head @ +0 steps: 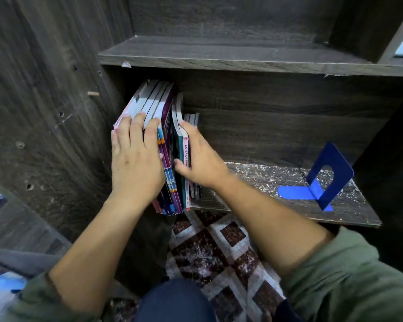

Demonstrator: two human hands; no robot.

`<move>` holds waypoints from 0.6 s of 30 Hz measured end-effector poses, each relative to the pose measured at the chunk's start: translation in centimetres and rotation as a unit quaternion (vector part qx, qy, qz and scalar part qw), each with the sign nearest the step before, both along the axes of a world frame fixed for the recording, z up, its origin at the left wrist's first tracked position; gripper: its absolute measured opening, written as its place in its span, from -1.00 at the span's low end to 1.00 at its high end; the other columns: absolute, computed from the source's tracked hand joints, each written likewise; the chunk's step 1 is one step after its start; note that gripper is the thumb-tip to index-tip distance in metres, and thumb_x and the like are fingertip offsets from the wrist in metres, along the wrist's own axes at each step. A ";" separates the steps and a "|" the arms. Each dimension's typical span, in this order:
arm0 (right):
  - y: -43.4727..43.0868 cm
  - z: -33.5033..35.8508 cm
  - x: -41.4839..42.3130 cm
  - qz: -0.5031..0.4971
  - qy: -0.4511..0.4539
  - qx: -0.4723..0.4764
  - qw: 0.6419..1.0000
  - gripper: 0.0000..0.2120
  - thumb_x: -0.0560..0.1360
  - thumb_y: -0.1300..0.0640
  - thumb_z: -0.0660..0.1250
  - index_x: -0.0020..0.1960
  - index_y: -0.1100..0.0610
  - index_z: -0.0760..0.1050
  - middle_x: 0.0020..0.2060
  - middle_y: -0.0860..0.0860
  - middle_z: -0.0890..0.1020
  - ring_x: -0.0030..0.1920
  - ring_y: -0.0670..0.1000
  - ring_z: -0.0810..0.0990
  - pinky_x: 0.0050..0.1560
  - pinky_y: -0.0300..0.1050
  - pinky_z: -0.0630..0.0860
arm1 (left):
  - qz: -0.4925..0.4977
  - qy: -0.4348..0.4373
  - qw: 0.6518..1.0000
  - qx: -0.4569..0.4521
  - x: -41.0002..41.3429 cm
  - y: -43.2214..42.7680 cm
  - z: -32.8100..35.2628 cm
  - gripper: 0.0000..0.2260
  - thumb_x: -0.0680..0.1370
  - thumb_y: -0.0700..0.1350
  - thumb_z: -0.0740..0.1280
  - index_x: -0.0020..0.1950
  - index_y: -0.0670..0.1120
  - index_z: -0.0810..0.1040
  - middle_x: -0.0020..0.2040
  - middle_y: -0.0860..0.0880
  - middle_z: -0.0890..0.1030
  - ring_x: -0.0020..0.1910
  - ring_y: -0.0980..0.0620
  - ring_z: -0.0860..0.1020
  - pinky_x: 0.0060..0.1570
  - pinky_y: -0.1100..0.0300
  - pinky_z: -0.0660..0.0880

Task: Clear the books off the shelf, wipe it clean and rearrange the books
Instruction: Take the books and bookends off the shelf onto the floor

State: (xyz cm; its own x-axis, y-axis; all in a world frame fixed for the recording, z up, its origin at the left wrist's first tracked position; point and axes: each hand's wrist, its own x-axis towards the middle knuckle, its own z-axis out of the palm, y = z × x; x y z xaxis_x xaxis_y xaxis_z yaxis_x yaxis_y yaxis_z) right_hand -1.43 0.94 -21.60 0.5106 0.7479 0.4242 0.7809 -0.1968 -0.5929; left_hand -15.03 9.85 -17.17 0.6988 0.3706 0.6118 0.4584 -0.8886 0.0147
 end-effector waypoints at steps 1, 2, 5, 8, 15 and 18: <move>0.4 -0.9 -0.8 -0.038 -0.017 0.014 0.999 -0.07 0.40 0.09 0.44 0.52 -0.11 -0.13 0.50 0.12 0.16 0.51 0.09 0.16 0.39 0.16 0.35 | 0.000 -0.001 1.000 0.000 0.0 0.0 0.0 -0.37 0.40 -0.18 0.39 0.45 -0.17 0.29 0.42 -0.21 0.30 0.44 -0.26 0.18 0.42 -0.24 0.15; 0.7 -1.8 -1.6 -0.083 -0.022 0.022 0.996 -0.02 0.40 0.10 0.46 0.51 -0.15 -0.20 0.53 0.13 0.06 0.54 0.12 0.08 0.41 0.17 0.33 | 0.000 -0.002 1.000 0.002 0.0 0.1 0.0 -0.37 0.40 -0.18 0.39 0.45 -0.17 0.29 0.43 -0.21 0.30 0.45 -0.26 0.18 0.42 -0.23 0.14; 1.3 -4.1 -3.8 -0.209 0.100 0.026 0.972 0.04 0.43 0.06 0.47 0.54 -0.05 -0.28 0.55 0.11 -0.01 0.55 0.11 0.04 0.47 0.02 0.21 | 0.002 -0.004 1.000 0.005 -0.1 0.2 -0.2 -0.37 0.40 -0.19 0.40 0.45 -0.17 0.29 0.43 -0.21 0.30 0.45 -0.27 0.18 0.42 -0.23 0.14; 1.4 -5.5 -4.2 -0.267 0.187 -0.007 0.945 -0.17 0.45 0.09 0.44 0.54 0.13 0.01 0.41 0.13 0.32 0.35 0.15 0.42 0.27 -0.02 0.42 | 0.001 -0.001 1.000 0.007 -0.1 0.3 -0.2 -0.37 0.41 -0.19 0.40 0.45 -0.17 0.28 0.43 -0.21 0.30 0.45 -0.27 0.18 0.42 -0.23 0.15; 2.1 -5.0 -3.1 -0.281 0.157 0.001 0.947 -0.30 0.44 0.19 0.44 0.44 0.08 0.13 0.31 0.12 0.44 0.27 0.16 0.46 0.19 0.05 0.46 | 0.006 -0.007 1.000 0.008 0.0 0.4 -0.3 -0.36 0.40 -0.20 0.42 0.45 -0.18 0.29 0.43 -0.22 0.30 0.45 -0.28 0.18 0.42 -0.24 0.14; 2.4 -5.0 -3.2 -0.279 0.173 0.006 0.945 -0.31 0.44 0.21 0.42 0.44 0.04 0.14 0.28 0.11 0.46 0.26 0.16 0.47 0.22 0.07 0.47 | 0.008 -0.008 1.000 0.017 0.0 0.5 -0.3 -0.36 0.40 -0.20 0.42 0.44 -0.17 0.28 0.42 -0.22 0.30 0.44 -0.29 0.18 0.42 -0.24 0.15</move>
State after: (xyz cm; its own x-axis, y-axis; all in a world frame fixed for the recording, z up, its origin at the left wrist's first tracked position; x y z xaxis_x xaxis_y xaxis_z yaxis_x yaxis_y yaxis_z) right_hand -4.63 3.30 -26.59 0.9336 0.3171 0.1668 0.3165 -0.5115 -0.7989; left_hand -15.06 10.37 -17.48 0.6831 0.3603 0.6353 0.4721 -0.8815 -0.0076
